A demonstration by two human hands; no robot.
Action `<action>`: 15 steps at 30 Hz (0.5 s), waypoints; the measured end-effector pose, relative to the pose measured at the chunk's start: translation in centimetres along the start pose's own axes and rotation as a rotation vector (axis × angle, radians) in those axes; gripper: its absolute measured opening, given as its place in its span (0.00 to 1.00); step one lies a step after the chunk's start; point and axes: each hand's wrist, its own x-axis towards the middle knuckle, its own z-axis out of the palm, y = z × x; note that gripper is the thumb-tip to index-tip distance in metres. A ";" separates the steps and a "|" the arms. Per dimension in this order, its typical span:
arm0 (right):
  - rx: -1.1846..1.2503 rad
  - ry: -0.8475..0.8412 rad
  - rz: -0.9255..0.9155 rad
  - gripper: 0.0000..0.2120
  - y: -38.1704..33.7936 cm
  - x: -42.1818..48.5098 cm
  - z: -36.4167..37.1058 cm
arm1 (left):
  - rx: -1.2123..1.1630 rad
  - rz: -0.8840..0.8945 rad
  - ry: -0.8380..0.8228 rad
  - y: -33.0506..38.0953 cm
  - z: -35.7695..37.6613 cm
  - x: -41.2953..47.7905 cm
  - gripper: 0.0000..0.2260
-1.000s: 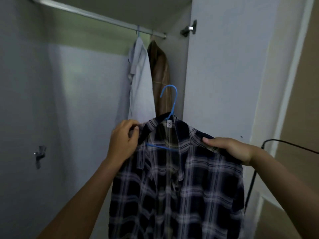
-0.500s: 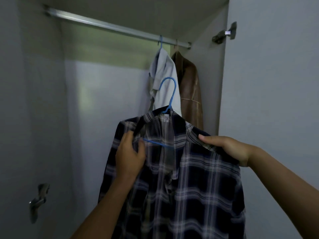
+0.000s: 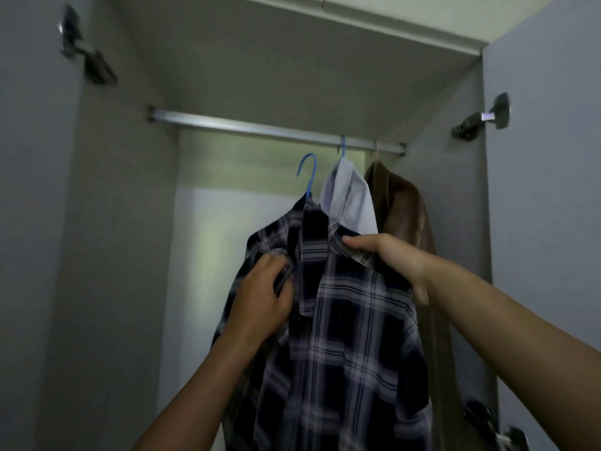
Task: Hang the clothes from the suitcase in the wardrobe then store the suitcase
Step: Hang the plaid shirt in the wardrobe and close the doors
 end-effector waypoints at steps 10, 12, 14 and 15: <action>-0.028 0.108 -0.144 0.17 -8.2 8.1 -0.2 | -0.130 -0.045 0.061 -6.1 1.8 10.6 0.06; -0.022 0.127 -0.156 0.17 -9.7 9.7 -0.3 | -0.246 -0.155 0.025 -6.8 2.2 13.1 0.06; -0.026 0.154 -0.181 0.16 -10.9 11.5 -0.3 | -0.570 -0.370 -0.026 -6.6 2.1 15.8 0.09; -0.032 0.158 -0.191 0.16 -11.5 12.5 -0.2 | -0.763 -0.482 -0.057 -6.5 2.1 17.0 0.11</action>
